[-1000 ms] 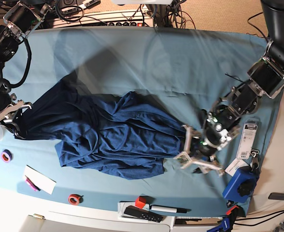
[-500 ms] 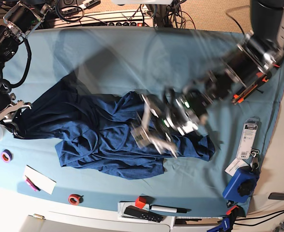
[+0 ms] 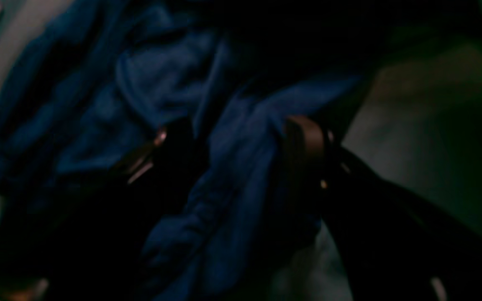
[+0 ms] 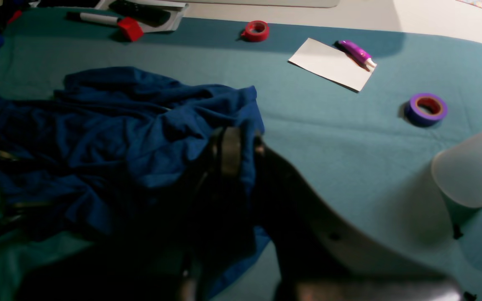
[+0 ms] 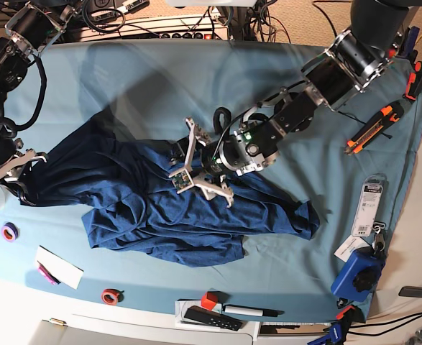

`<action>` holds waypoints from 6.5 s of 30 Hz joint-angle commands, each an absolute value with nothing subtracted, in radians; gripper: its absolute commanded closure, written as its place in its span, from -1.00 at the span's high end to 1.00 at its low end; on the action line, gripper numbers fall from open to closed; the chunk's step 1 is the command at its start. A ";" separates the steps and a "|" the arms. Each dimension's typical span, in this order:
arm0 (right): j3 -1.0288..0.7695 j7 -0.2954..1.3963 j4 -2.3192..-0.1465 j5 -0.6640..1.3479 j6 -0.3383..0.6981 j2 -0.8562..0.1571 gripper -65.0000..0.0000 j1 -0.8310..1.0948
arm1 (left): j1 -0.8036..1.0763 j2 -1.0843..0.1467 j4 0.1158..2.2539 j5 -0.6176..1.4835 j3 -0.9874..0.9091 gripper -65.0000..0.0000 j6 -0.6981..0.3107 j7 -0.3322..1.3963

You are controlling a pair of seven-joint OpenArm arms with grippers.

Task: Layout the t-shirt on the table in an organized manner, then fold the t-shirt properly
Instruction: 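Pull the grasped fabric outward with the left gripper, spreading the t-shirt, then hold the t-shirt edge with the left gripper, right gripper holding the other end, then lift the t-shirt off the table with both grippers and swing it up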

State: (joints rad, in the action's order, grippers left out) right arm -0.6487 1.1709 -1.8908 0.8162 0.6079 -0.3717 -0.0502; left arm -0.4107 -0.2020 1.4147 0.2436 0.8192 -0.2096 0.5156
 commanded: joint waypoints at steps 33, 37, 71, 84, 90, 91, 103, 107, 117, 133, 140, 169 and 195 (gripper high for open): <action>-0.655 1.098 -1.905 0.792 0.612 -0.391 -1.00 -0.067 | -0.448 -0.623 1.589 0.104 0.813 -0.77 0.012 0.529; -0.655 1.098 -1.905 0.792 0.612 -0.391 -1.00 -0.067 | -0.447 -0.646 1.589 0.070 0.813 -0.28 0.030 0.570; -0.654 1.099 -1.905 0.792 0.609 -0.391 -1.00 -0.067 | -0.446 -0.753 1.589 0.293 0.472 -0.31 -0.332 0.539; -0.654 1.100 -1.905 0.792 0.610 -0.391 -1.00 -0.066 | -0.427 -0.557 1.434 0.175 0.476 -0.01 -0.482 0.467; -0.654 1.098 -1.905 0.792 0.609 -0.391 -1.00 -0.067 | -0.426 -0.558 1.319 0.187 0.476 -0.02 -0.499 0.445; -0.654 1.098 -1.905 0.792 0.609 -0.391 -1.00 -0.067 | -0.426 -0.558 1.311 0.202 0.476 -0.02 -0.499 0.444; -0.654 1.098 -1.905 0.792 0.610 -0.391 -1.00 -0.067 | -0.412 -0.574 1.306 0.305 0.476 -0.02 -0.639 0.461; -0.654 1.098 -1.905 0.792 0.610 -0.392 -1.00 -0.066 | -0.411 -0.574 1.306 0.304 0.476 -0.02 -0.653 0.446; -0.654 1.099 -1.905 0.792 0.610 -0.391 -1.00 -0.066 | -0.415 -0.574 1.306 0.311 0.476 -0.67 -0.652 0.443; -0.654 0.986 -1.904 0.665 0.552 -0.399 -1.00 -0.167 | -0.499 -0.637 1.440 0.384 0.273 -1.00 -0.522 0.369; -0.654 0.920 -1.903 0.540 0.451 -0.396 -1.00 -0.241 | -0.561 -0.638 1.440 0.428 0.146 -1.00 -0.513 0.376; -0.255 0.832 -1.450 0.390 0.445 -0.274 -1.00 -0.830 | -0.943 -0.649 1.438 0.426 0.144 -1.00 -0.434 0.383; -0.249 0.887 -1.358 0.451 0.519 -0.283 -1.00 -1.119 | -1.079 -0.759 1.438 0.615 0.146 -1.00 -0.461 0.482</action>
